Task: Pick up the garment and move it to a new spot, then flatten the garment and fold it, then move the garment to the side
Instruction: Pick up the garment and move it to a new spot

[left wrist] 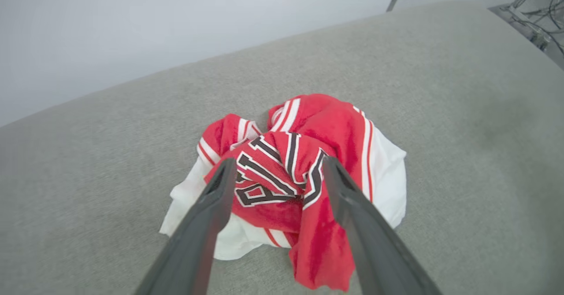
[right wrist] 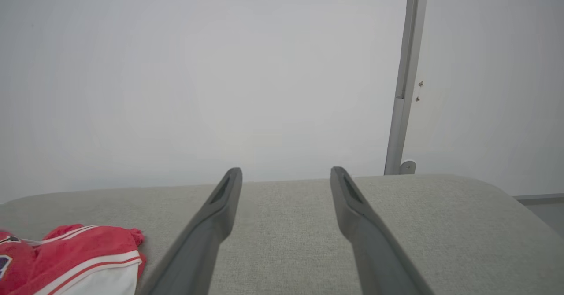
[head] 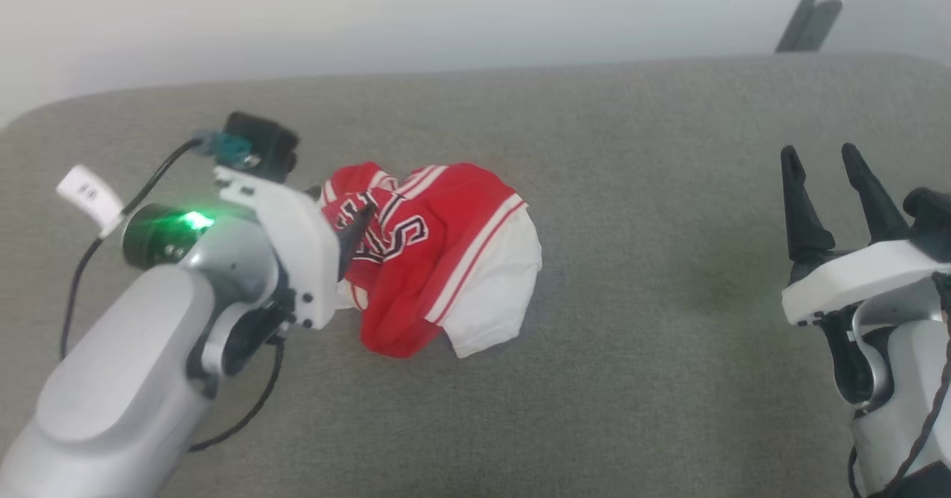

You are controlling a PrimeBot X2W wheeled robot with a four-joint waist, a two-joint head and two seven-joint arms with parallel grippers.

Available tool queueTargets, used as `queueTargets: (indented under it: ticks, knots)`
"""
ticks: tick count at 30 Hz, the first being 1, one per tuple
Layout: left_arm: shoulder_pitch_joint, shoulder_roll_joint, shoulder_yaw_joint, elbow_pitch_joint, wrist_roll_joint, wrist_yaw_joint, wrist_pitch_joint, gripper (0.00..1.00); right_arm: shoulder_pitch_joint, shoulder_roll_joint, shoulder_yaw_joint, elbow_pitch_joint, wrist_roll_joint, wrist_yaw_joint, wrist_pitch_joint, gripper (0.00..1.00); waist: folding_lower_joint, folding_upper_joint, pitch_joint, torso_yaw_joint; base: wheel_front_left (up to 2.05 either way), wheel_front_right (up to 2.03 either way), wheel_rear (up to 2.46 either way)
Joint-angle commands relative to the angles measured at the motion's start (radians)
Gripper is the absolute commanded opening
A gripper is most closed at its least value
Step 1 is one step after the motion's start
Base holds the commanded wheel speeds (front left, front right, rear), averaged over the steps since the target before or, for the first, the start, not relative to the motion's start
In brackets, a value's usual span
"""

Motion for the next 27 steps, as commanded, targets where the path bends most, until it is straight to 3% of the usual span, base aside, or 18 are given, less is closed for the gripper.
queueTargets:
  ticks: [1, 10, 15, 27]
  knots:
    - [0.029, 0.005, 0.011, -0.010, 0.003, 0.008, -0.024, 1.00, 0.016, -0.001, 0.003, -0.001, 0.000, 0.000, -0.008, 1.00, 0.0000, 0.0000, -0.024, 0.019, 0.00, 0.00, 0.00]
    - [0.241, 0.084, 0.154, -0.085, -0.012, 0.044, -0.286, 1.00, 0.073, -0.018, 0.019, 0.011, 0.017, 0.000, -0.039, 1.00, 0.0000, 0.0000, -0.090, 0.042, 0.00, 0.00, 0.00]
    - [0.370, 0.126, 0.223, -0.091, 0.007, 0.034, -0.463, 1.00, 0.100, -0.033, 0.020, 0.021, 0.024, 0.000, -0.059, 1.00, 0.0000, 0.0000, -0.108, 0.051, 0.00, 0.00, 0.00]
    - [0.612, 0.138, 0.344, -0.066, -0.015, 0.052, -0.729, 1.00, 0.159, -0.051, 0.034, 0.034, 0.033, 0.000, -0.098, 1.00, 0.0000, 0.0000, -0.145, 0.068, 0.00, 0.00, 0.00]
